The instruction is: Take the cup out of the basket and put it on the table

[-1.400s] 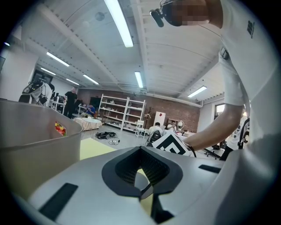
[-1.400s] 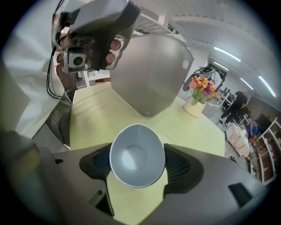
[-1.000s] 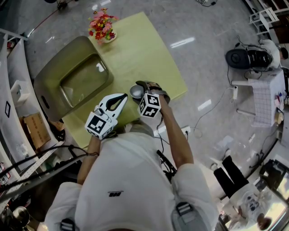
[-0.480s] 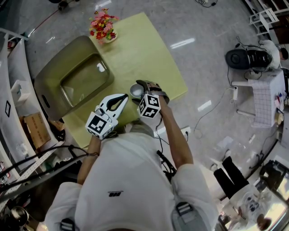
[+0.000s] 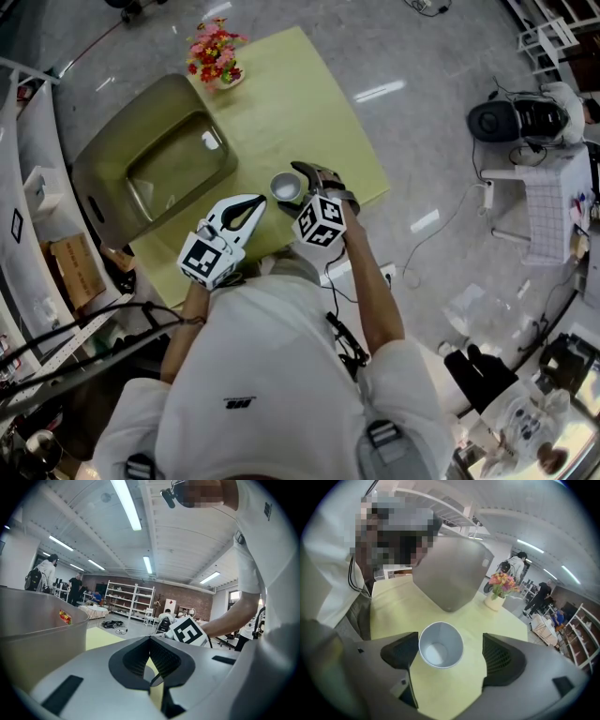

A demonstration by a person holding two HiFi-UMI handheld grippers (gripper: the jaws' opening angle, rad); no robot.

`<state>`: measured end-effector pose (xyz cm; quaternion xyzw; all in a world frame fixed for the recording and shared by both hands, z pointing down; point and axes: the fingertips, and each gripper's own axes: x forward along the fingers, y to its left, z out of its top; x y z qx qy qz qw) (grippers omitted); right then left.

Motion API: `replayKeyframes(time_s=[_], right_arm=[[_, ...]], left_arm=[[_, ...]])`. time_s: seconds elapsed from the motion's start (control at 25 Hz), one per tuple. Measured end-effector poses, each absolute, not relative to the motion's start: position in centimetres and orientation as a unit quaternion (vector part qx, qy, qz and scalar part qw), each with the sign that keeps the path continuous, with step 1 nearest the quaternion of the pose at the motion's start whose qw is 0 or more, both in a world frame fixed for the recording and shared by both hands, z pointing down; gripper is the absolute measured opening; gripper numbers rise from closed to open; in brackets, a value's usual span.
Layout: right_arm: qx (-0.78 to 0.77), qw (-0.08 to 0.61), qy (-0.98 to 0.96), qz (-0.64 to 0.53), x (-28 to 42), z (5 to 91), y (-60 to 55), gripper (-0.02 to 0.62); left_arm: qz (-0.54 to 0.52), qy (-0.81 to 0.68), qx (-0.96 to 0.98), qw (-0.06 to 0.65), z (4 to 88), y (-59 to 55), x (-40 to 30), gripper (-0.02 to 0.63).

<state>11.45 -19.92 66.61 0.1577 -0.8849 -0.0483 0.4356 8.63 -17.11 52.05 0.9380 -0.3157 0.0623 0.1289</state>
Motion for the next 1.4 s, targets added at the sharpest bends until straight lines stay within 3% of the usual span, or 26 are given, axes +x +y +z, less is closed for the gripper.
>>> replayKeyframes(time_s=[0.28, 0.48, 0.68, 0.8, 1.0, 1.4], right_arm=[[0.208, 0.341, -0.916, -0.009, 12.3, 59.8, -19.2, 0.411], [0.253, 0.227, -0.94, 0.033, 12.5, 53.9, -18.2, 0.396], [0.31, 0.131, -0.941, 0.038, 14.0, 49.6, -17.4, 0.142], [0.33, 0.087, -0.939, 0.051, 14.5, 48.2, -16.5, 0.062], [0.345, 0.06, -0.934, 0.073, 15.1, 48.0, -14.5, 0.011], [0.345, 0.032, -0.935, 0.074, 15.0, 47.4, -13.4, 0.008]], left_arm=[[0.059, -0.313, 0.94, 0.122, 51.3, -16.8, 8.7, 0.012], [0.05, -0.312, 0.942, 0.115, 50.3, -16.4, 8.7, 0.011], [0.042, -0.311, 0.943, 0.109, 49.1, -15.7, 8.6, 0.012], [0.046, -0.309, 0.943, 0.111, 48.9, -15.0, 8.4, 0.012], [0.039, -0.302, 0.946, 0.111, 48.3, -14.0, 8.8, 0.012], [0.032, -0.294, 0.95, 0.106, 47.4, -13.5, 9.5, 0.012]])
